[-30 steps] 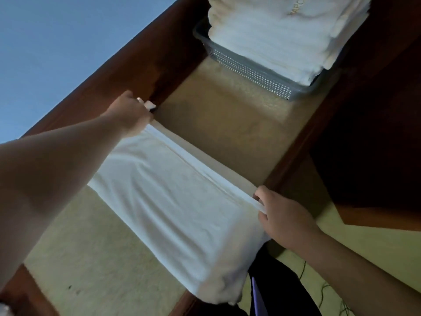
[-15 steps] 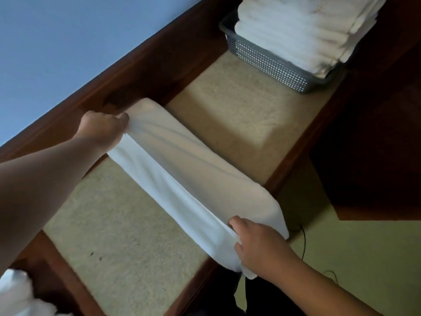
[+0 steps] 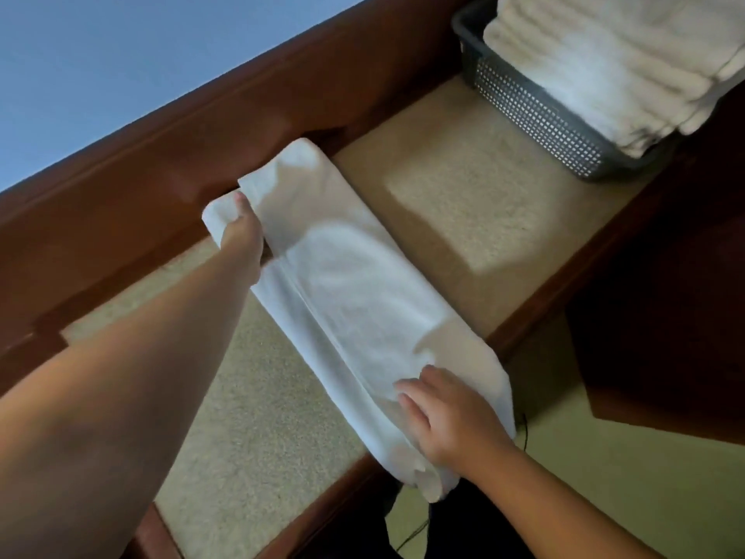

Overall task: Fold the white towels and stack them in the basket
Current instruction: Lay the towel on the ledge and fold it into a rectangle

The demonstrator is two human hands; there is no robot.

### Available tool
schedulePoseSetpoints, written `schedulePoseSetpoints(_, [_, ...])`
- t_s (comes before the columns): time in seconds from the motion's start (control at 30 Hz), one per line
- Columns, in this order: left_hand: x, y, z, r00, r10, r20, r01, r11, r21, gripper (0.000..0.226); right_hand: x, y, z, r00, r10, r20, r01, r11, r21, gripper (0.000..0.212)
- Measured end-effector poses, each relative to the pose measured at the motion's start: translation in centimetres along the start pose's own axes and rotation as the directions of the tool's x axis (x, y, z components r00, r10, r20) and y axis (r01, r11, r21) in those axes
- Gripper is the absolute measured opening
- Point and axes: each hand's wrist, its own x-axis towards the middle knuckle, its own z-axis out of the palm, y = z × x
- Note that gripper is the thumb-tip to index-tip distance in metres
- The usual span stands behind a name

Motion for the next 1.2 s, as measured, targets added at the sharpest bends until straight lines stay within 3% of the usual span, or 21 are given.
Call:
schedulePoseSetpoints(0.07, [-0.3,-0.3,1.0,0.999,0.019,0.033,-0.022,0.996,0.085,0.07,1.8,1.4,-0.4,0.996,-0.014,-0.09,0.009,0.999,-0.047,0.036])
schedulePoseSetpoints(0.17, [-0.8,-0.7,2.5,0.996,0.086,0.005,-0.084,0.951,0.297,0.043,4.9,3.0,-1.3,0.998,0.054,0.043,-0.045,0.982,-0.185,0.061])
schedulePoseSetpoints(0.27, [-1.6,-0.6,2.9,0.982,0.145,-0.122,-0.11,0.96,0.257,0.048,6.6,4.0,-1.5,0.973,0.065,0.22,0.003,0.955,-0.295,0.065])
schedulePoseSetpoints(0.33, [-2.0,-1.2,2.5,0.977,0.107,-0.185,-0.074,0.981,0.179,0.052,6.4,4.6,-1.0,0.968,0.038,0.25,0.046,0.946,-0.32,0.065])
schedulePoseSetpoints(0.47, [-3.9,-3.5,2.4,0.998,0.027,-0.054,-0.016,0.982,0.188,0.065,6.2,5.6,-1.6,0.971,-0.048,0.235,0.12,0.945,-0.305,0.061])
schedulePoseSetpoints(0.53, [-5.4,-5.4,2.9,1.0,-0.007,0.006,0.005,0.965,0.264,0.06,7.0,6.1,-2.7,0.966,-0.093,0.241,0.163,0.943,-0.291,0.06])
schedulePoseSetpoints(0.67, [-7.5,-9.2,4.1,0.995,0.024,-0.097,0.001,0.969,0.248,0.046,10.2,7.3,-3.6,0.941,-0.167,0.296,0.255,0.922,-0.291,0.06])
schedulePoseSetpoints(0.73, [-9.0,-10.4,4.4,0.986,0.023,-0.167,0.005,0.986,0.166,0.058,12.4,7.5,-3.5,0.924,-0.228,0.307,0.327,0.888,-0.324,0.062])
schedulePoseSetpoints(0.8, [-10.3,-11.7,4.8,0.988,0.03,-0.151,-0.006,0.988,0.157,0.073,14.7,7.1,-3.7,0.905,-0.279,0.321,0.386,0.857,-0.343,0.064])
schedulePoseSetpoints(0.9, [-12.4,-13.4,6.2,0.998,0.048,-0.052,-0.032,0.961,0.274,0.058,18.6,6.1,-4.0,0.89,-0.31,0.334,0.414,0.856,-0.31,0.065])
schedulePoseSetpoints(1.07, [-15.2,-14.4,6.9,0.967,0.109,-0.231,-0.049,0.966,0.253,0.04,24.4,3.0,-4.5,0.894,-0.245,0.376,0.369,0.878,-0.304,0.06])
schedulePoseSetpoints(1.2, [-17.7,-17.2,6.8,0.99,0.041,-0.133,-0.005,0.967,0.254,0.048,28.7,0.9,-4.2,0.882,-0.221,0.416,0.395,0.828,-0.398,0.064])
